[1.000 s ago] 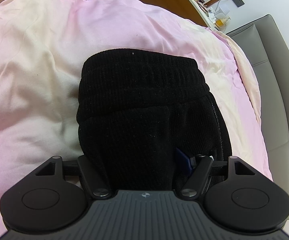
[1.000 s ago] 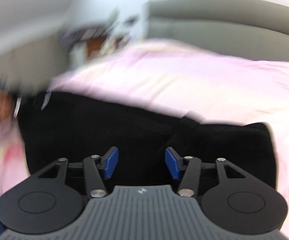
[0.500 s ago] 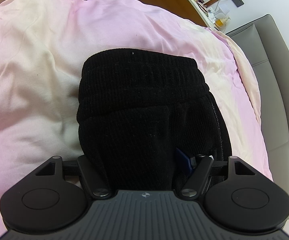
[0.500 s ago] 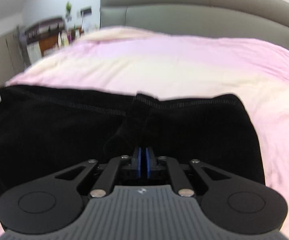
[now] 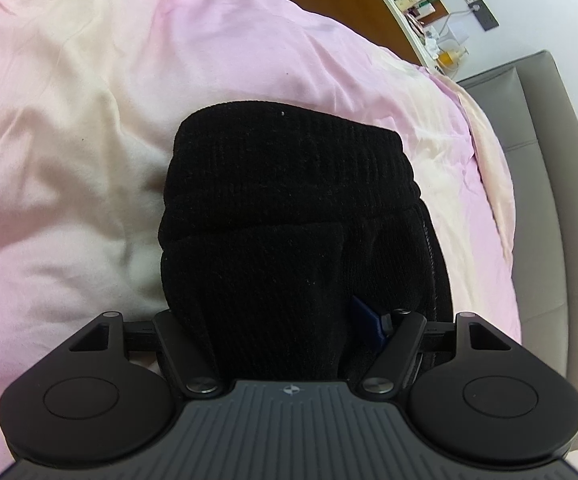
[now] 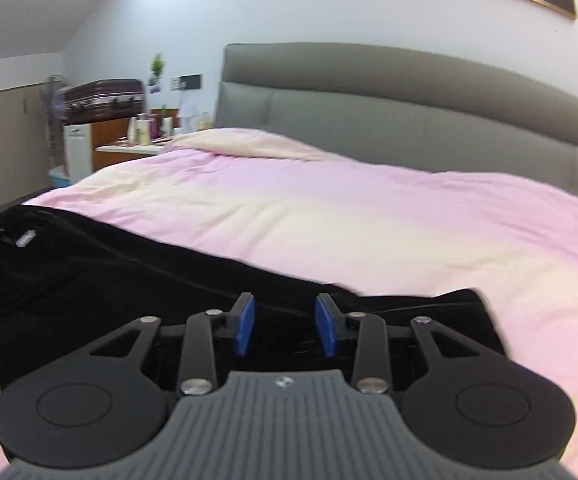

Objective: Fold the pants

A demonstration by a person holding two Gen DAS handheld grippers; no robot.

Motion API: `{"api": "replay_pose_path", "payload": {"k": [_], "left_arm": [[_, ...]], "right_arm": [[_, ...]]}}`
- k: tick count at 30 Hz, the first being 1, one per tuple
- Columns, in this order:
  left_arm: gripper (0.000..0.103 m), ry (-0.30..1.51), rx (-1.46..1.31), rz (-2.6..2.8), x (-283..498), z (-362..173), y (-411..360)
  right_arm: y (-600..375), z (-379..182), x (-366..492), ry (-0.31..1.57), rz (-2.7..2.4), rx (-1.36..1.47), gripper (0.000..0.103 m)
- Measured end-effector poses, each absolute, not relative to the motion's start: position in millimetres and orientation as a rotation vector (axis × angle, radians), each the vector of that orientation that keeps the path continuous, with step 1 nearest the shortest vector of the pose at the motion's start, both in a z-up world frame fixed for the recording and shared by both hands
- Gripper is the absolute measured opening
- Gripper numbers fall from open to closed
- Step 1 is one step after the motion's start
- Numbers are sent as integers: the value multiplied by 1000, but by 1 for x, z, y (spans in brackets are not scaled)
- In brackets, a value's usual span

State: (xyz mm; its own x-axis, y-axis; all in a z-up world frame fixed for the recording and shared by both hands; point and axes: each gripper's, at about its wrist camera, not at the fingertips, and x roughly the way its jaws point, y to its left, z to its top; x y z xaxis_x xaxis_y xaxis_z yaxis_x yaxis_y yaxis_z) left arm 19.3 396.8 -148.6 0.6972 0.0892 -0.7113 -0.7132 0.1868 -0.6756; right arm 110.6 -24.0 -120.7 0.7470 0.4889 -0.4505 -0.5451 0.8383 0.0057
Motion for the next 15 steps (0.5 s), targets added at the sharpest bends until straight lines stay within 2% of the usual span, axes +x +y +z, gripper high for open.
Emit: {"api": "replay_pose_path", "payload": {"k": [5,6,8,15], "left_arm": [[68,542,-1351,568,8,-154,404],[63,537,-1365,569,6,-156,405],[59,518,-1401,565,2,-160,407],[58,497,-1426,547,0,-165,411]], "right_arm": [[51,-145,78,543,735,-183,19],[75,-151,73,549,768,-200,18],[105,-154,67,565,819,-208,17],[205,-148,77,625,934,-156,17]]}}
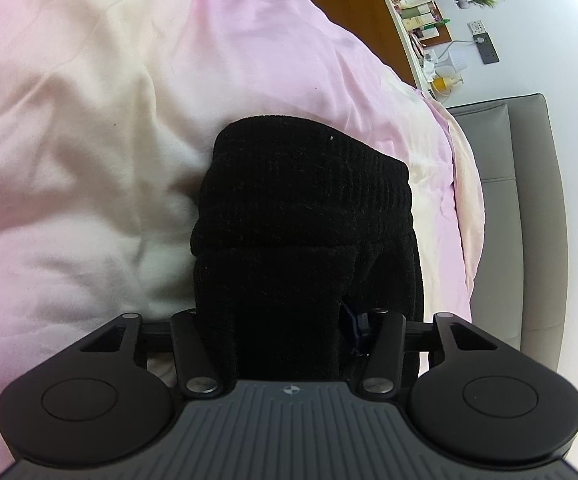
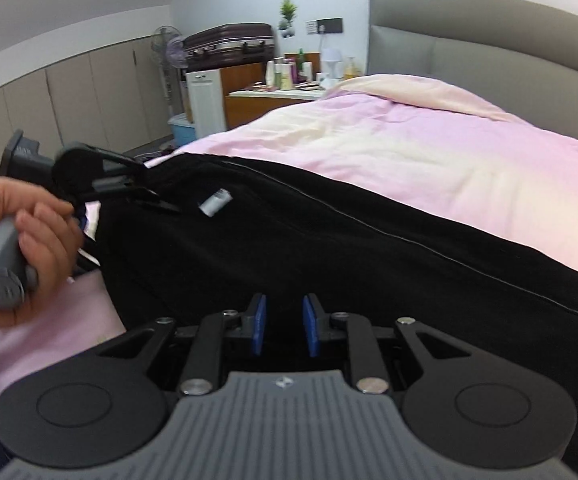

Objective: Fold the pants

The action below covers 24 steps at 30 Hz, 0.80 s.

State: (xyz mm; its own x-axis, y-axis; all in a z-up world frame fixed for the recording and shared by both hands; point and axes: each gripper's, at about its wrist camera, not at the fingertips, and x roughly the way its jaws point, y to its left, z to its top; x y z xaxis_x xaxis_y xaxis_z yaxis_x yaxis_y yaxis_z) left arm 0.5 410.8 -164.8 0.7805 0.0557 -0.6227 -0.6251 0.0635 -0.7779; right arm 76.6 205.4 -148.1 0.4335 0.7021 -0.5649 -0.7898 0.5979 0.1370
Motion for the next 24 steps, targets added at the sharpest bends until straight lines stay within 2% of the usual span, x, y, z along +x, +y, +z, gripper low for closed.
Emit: {"api": "replay_pose_path", "payload": {"k": [3,8,12,17,24], "left_arm": [[57,493,-1431,542,0,-166,411],[53,508,-1388,530,1,-164,408],[47,523,-1123,517,12,-136,385],[45,454,-831,421,23,-97,352],[45,385,-266,219,44,-59,260]], "right_arm": [[239,-148,79,645,969,-166,17],[276,-188,90,834,956,-277,17],[270,-183,97,853,952,-198,17],[231,-167,109,863,950,-1,19],[154,-144,129,811,868,182,24]]}}
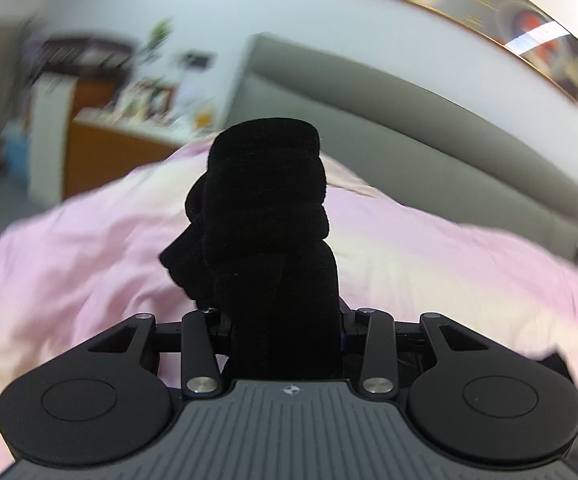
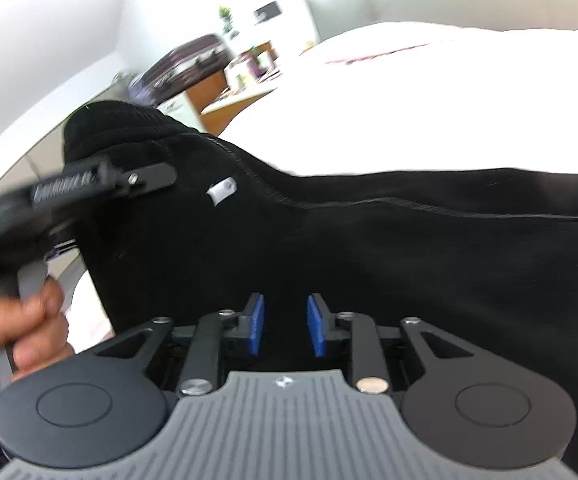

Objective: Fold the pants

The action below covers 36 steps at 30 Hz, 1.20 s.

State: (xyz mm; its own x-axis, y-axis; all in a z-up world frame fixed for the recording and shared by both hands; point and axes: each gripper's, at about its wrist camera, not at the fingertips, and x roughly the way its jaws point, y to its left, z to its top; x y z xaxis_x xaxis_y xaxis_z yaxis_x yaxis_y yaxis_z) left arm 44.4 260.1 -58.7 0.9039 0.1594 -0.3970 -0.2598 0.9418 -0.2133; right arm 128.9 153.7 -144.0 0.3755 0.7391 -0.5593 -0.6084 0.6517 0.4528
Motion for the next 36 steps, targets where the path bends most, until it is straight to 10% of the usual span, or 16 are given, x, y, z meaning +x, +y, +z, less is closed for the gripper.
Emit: {"api": "replay_pose_path", "payload": {"k": [16,23,36], "left_arm": [[48,612,668,-185,58,-137,105],[88,608,534,-277,51,-109,122],[96,716,-546,-223,85,-75,313]], "right_arm": [[37,-123,165,791,604,397,37],[73,-119,195,951,738,434,73],[161,-132,231,1126,733,269,80]]}}
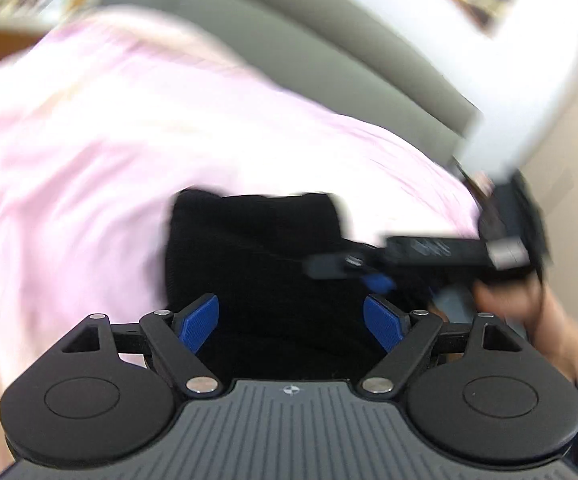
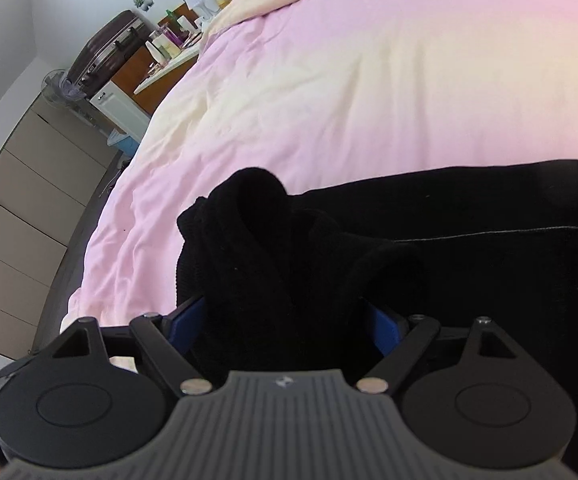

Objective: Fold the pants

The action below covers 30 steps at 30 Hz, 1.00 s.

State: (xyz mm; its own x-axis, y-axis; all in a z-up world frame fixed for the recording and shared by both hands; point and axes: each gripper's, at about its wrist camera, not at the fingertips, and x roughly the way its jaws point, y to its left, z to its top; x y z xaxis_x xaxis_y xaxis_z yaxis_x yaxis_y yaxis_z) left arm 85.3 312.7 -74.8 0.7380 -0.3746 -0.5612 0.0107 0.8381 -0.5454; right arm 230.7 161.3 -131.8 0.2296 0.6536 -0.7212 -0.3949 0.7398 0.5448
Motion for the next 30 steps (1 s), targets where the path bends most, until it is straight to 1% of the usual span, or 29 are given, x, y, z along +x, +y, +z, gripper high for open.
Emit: {"api": "replay_pose_path", "payload": {"k": [1,2,3,5,6,7,9,11,12,13,15,17,20,22,23,25,27,28,30], "left_arm": [[96,741,-579,-204,90,-81,319],[96,765,-592,-190,93,-86,321],[96,788,-587,-174,97,-91,321],[92,826,-549,-138,103,-96,315],[87,829,-531,-124,106,-98,312],[85,816,-523,-106,105,-98,313],[84,764,-520,-102,99,-94,310],[85,694,-528,-134,93,-86,311],[88,669,-535,-152,92,-83,310],[89,658,-542,-178,93,-80,302],[89,683,-551,-209,99,-84,294],[89,757,-550,-218,110,-99,281],[89,807,-458,-210,117,-112,263],[89,812,-402,-204,117,-112,254],[90,817,-400,-206,116,-112,252],[91,850,-386,-206,116,-117,249],[91,859,-345,-199,114,-116,244],[91,856,-341,-201,112,-114,243],[92,859,-349,-202,112,-112,243]], "right_arm": [[163,-134,230,1128,740,281,78],[166,-136,230,1125,745,289,65],[171,-136,229,1119,733,273,50],[175,-135,226,1092,716,221,37],[173,-132,225,1086,718,219,30],[169,-128,226,1079,731,232,27],[153,-114,227,1047,789,290,23],[131,-98,226,973,868,340,22],[121,-93,228,948,895,356,22],[111,-92,232,943,905,375,22],[93,-99,241,973,899,418,22],[80,-113,250,1000,868,417,22],[69,-146,258,1035,810,421,24],[69,-168,256,1036,749,396,37],[72,-177,254,1043,711,364,40],[74,-178,249,1028,700,341,42],[74,-164,243,992,664,283,59],[74,-154,236,953,644,230,58],[79,-134,214,824,554,37,58]]}}
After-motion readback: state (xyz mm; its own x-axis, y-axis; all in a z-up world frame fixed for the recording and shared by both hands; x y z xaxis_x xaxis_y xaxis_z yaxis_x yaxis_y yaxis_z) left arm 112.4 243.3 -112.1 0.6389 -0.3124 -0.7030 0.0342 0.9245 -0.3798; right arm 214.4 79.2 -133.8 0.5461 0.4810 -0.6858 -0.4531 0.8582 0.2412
